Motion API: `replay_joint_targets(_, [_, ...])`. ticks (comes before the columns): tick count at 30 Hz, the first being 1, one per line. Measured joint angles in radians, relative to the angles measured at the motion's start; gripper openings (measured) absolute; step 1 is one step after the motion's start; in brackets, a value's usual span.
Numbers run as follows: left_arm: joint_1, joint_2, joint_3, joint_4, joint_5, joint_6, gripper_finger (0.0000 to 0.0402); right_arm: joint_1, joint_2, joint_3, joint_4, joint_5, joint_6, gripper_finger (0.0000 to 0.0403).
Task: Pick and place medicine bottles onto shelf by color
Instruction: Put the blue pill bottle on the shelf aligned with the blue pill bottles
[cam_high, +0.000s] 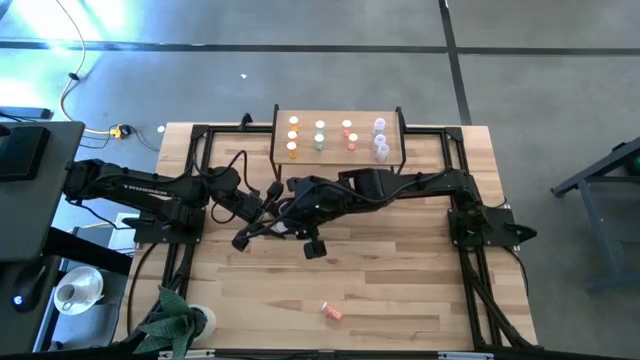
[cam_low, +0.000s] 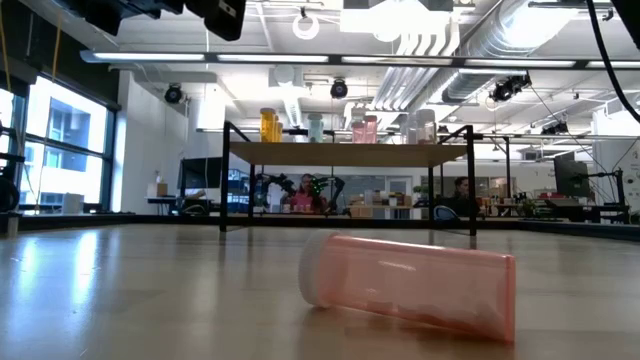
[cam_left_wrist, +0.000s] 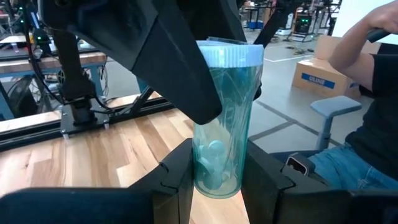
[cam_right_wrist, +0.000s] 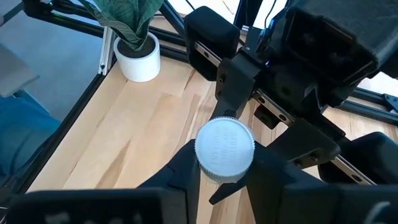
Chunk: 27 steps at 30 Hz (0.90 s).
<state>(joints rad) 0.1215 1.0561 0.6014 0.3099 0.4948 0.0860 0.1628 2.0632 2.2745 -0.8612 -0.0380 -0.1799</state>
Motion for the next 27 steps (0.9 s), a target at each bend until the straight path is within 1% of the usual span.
replay_joint_targets(5, [0.0, 0.0, 0.0, 0.0, -0.007, -0.001, 0.0096, 0.0, 0.0, 0.0, -0.004, 0.0, 0.0, 0.0085])
replay_joint_targets(7, [0.0, 0.0, 0.0, 0.0, -0.013, -0.001, 0.0104, 0.0, 0.0, 0.0, -0.009, 0.002, 0.0, 0.0085])
replay_joint_targets(9, [0.001, 0.0, 0.0, 0.0, -0.021, 0.004, 0.0118, 0.0, 0.0, 0.0, -0.015, 0.01, 0.006, 0.0085])
replay_joint_targets(14, [0.002, 0.0, 0.0, 0.003, -0.025, 0.011, 0.0171, 0.001, 0.0, 0.0, -0.03, 0.041, 0.026, 0.0085])
replay_joint_targets(17, [0.009, -0.02, 0.0, 0.002, -0.023, -0.001, 0.0199, 0.001, -0.009, 0.002, -0.055, 0.067, 0.024, 0.0085])
replay_joint_targets(19, [0.02, -0.039, 0.0, -0.002, -0.021, -0.004, 0.021, 0.001, -0.017, 0.016, -0.063, 0.088, 0.024, 0.0085])
replay_joint_targets(24, [0.068, -0.108, 0.001, -0.04, -0.021, -0.005, 0.0214, 0.001, -0.031, 0.078, -0.112, 0.169, 0.024, 0.0085])
replay_joint_targets(27, [0.093, -0.148, 0.001, -0.075, -0.02, -0.008, 0.0212, -0.002, -0.056, 0.067, -0.104, 0.214, 0.014, 0.0085])
